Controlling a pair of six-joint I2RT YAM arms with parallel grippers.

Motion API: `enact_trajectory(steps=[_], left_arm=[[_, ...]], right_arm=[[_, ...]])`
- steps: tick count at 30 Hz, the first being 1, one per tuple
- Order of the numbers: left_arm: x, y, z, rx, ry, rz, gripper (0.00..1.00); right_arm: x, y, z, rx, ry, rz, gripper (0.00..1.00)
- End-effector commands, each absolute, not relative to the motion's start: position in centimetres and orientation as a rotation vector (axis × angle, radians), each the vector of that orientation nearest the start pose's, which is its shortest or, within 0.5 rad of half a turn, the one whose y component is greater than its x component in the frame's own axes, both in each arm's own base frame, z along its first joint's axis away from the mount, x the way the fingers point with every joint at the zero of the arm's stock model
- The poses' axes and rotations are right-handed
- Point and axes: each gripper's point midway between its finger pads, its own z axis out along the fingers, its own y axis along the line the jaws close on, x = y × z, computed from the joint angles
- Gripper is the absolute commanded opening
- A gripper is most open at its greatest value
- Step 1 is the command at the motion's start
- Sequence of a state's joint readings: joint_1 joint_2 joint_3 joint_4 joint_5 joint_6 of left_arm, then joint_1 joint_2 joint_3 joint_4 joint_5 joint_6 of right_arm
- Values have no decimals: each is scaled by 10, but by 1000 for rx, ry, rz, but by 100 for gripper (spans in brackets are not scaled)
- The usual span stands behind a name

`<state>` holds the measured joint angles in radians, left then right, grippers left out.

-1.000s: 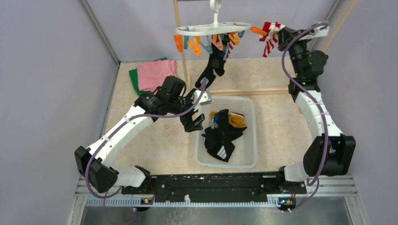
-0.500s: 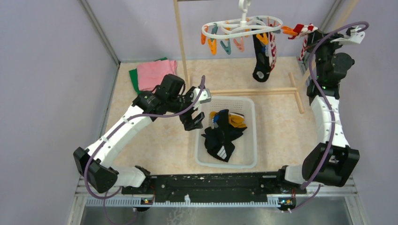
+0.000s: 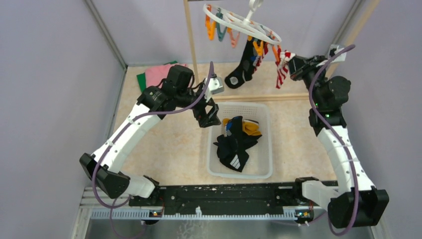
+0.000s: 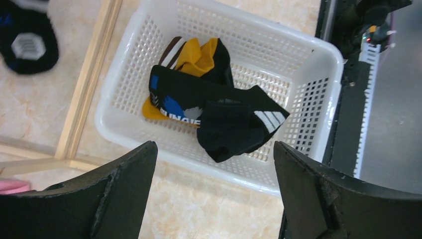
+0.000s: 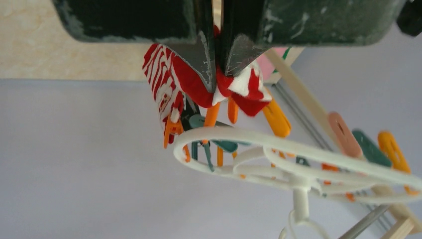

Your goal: Remove the socks clipped to the hanger

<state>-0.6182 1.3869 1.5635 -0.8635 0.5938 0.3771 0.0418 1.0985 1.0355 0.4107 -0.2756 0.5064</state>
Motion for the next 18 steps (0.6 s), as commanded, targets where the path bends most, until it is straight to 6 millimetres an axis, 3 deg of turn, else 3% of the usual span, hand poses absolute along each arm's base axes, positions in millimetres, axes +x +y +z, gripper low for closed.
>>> enact_trajectory(steps=[1,8,18], left_arm=[[227,-287,328,1318,1730,-941,92],[220,-291,335,1320,1709,-1017,93],[222,-306,331,1323,1703,-1124,93]], right_arm=[[343,113,422,3,1316,711,0],[308,154,387,-2,1460,849,0],[277,213,367,-73,1578,1164,0]])
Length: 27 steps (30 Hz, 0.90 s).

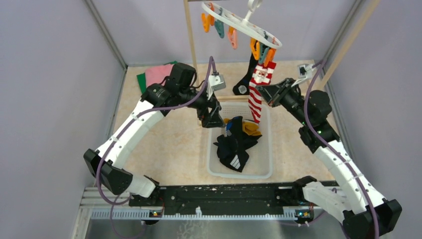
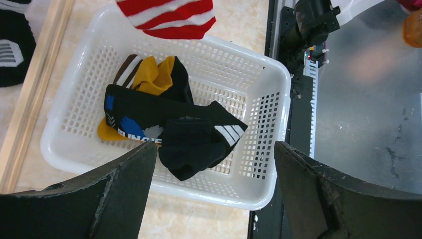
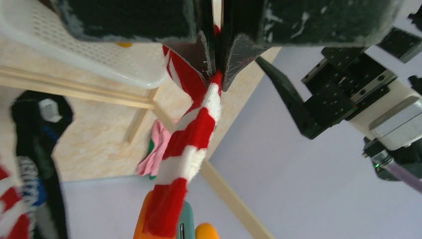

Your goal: Remove the socks clipped to the hanger

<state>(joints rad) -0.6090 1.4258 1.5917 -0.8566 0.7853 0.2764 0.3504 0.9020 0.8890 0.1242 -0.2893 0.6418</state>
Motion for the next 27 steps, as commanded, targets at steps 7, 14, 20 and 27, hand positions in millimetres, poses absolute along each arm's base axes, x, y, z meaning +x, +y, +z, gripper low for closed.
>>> enact_trajectory(steps=[7,14,20,27], left_arm=[[230,-318,340,1322,1661,-1181,94],[259,-331,346,1305,1646,-1164,95],[281,-338,355,1290,1603,-1255,93],[289,-341,372,1277,1518,-1388,84]], right_arm=[[264,245,384,-150,1519,1342,3],[261,258,402,-169,1451,1462,5],[263,260,412,-177,1420,1481,6],[264,262,417,-186,1414,1487,6]])
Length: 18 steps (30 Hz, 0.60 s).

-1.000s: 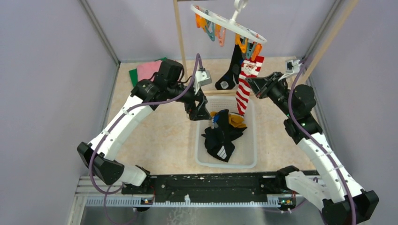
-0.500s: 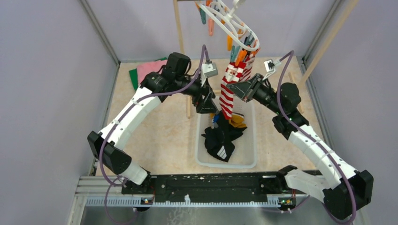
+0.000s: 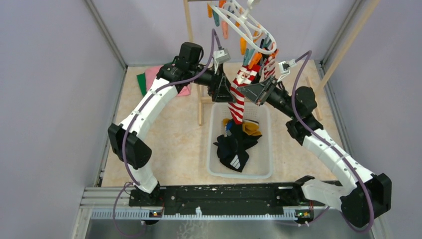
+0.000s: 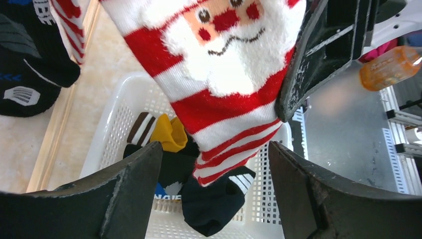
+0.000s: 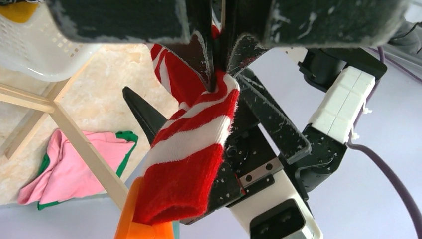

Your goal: Remove the socks clipped to the hanger

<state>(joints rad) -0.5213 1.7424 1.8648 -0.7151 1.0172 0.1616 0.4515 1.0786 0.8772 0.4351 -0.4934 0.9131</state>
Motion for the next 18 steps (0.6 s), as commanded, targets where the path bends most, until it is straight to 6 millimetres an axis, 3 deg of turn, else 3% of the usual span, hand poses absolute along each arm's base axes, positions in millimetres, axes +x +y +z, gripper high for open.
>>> enact_trajectory(steps=[1,8,10,13,15,16,18], left_arm=[[290,-341,371,1277,1516,-1400,82],[286,-344,374,1270,1505,-1526,69],[283,-344,374,1280,1489,-1549,56],[279,-342,375,1266,1494,-1569,22],[279,-341,375,1249,1498,-1558,5],[278,-340,376,1240,1501,-1547,0],[280,-339,374,1222,1508,-1521,0]], right_arm=[[264,262,416,-187,1416,1487,6],[267,263,417,-185,1410,1493,7],[269,263,415,-183,1416,1481,9],[274,262,409,-176,1445,1437,16],[280,259,403,-164,1477,1384,22],[283,257,401,-155,1489,1352,26],[292,249,398,-114,1518,1283,35]])
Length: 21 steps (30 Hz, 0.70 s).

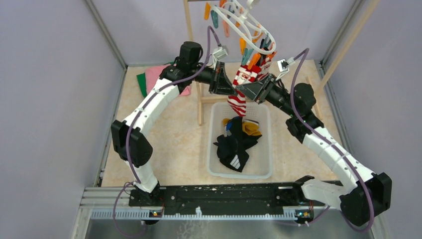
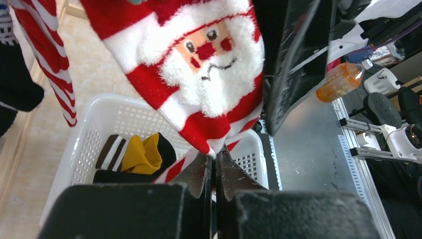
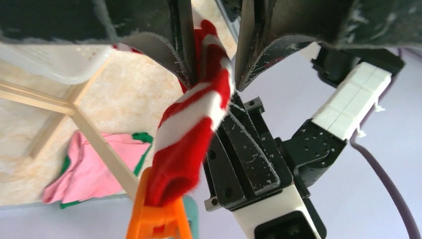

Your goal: Remove the socks clipped to the hanger

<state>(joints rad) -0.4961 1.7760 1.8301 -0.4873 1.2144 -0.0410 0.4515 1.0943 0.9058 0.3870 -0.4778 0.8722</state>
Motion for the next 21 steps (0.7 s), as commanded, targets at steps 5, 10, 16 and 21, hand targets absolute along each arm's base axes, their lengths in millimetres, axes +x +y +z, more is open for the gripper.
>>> enact_trajectory(steps=[5,10,16,21], left_arm=[[279,-337,375,1208,1520,-1505,0],[278,-337,377,1201,1520,-1501,0],[277,-337,383,1182,1526,-1518,0],[274,-335,388,1180,1517,-1517,0]], right_arm=[[310,222,405,-26,1496,1134,54],[330,205,425,-2,1430,1087,56],[352,204,451,-12,1349,1056,56],[366,209,458,-8,1326,1066,55]])
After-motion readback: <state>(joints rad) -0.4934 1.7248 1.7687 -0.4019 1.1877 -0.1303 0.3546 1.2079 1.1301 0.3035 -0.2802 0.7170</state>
